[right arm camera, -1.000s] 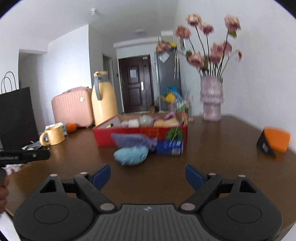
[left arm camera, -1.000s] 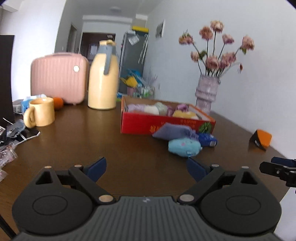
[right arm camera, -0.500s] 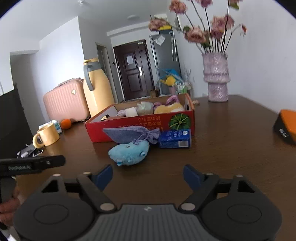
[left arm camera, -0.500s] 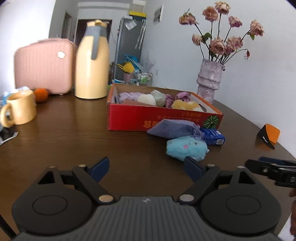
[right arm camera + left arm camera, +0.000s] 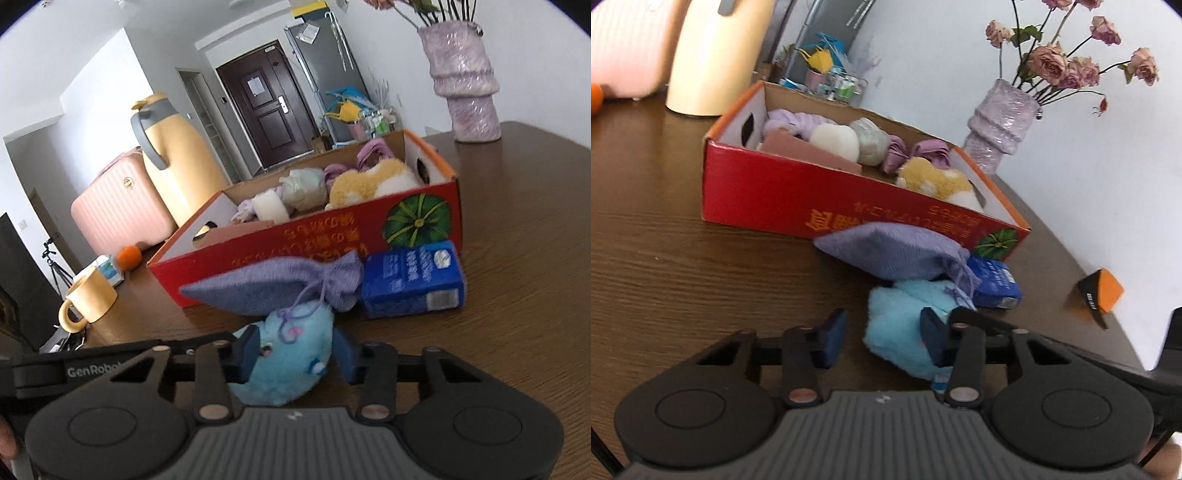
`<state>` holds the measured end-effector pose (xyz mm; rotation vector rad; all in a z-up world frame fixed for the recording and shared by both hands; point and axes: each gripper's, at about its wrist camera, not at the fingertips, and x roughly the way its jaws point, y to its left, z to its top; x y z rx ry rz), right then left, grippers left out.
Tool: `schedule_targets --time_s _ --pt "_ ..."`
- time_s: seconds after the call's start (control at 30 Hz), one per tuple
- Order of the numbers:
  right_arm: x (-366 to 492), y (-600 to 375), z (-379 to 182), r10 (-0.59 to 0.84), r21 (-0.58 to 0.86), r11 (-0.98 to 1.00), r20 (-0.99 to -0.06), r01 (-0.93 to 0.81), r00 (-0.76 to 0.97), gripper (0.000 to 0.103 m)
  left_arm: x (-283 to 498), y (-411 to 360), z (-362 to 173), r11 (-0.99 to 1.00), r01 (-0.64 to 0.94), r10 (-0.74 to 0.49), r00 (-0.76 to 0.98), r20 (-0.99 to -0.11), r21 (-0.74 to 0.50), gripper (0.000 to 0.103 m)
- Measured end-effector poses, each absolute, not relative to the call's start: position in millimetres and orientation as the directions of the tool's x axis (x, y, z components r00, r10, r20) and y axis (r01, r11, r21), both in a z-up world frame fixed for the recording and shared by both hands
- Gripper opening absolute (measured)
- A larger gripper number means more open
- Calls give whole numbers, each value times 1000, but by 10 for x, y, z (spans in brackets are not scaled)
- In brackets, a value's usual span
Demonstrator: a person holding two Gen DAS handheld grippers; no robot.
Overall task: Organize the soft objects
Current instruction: 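Move both grippers to the blue plush toy and close the left gripper on it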
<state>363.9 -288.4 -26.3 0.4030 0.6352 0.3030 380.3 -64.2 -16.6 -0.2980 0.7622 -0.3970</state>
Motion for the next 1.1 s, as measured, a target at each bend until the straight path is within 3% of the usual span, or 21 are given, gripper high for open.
schedule_targets --time_s 0.07,0.23,0.33,0.43,0.5,0.6,0.67,0.8,1.03,1.1 --pt "3593 -2886 -281 412 473 867 -508 -155 757 37 3780 -627 -157 873 255 -475 644 -600 -417 25" --pt "3208 -2846 -228 477 502 840 -507 -205 718 22 3476 -600 -152 828 309 -555 570 -606 -468 20" --pt "2804 -2762 -212 538 520 814 -504 -260 675 20 3175 -597 -194 822 329 -568 531 -629 -464 19" --pt "2557 -2763 -165 517 479 834 -504 -274 692 20 2984 -518 -182 839 313 -542 554 -632 -445 20" --pt "2545 -2874 -125 463 461 857 -494 -230 736 23 2962 -462 -127 852 299 -518 588 -621 -429 27" --pt "2643 -3026 -105 387 442 882 -490 -160 781 32 3013 -420 -35 862 281 -496 635 -592 -421 38" --pt "2713 -3080 -124 367 441 887 -487 -140 793 46 3053 -458 8 868 277 -486 650 -585 -412 40" --pt "2944 -3163 -203 369 455 881 -491 -128 789 46 3121 -621 6 858 303 -506 632 -587 -414 53" --pt "3310 -3218 -407 425 546 832 -506 -103 750 45 3340 -724 -106 858 234 -488 646 -586 -457 54" --pt "3333 -3246 -475 468 596 796 -495 -106 732 44 3403 -743 -129 857 229 -491 634 -597 -462 43"
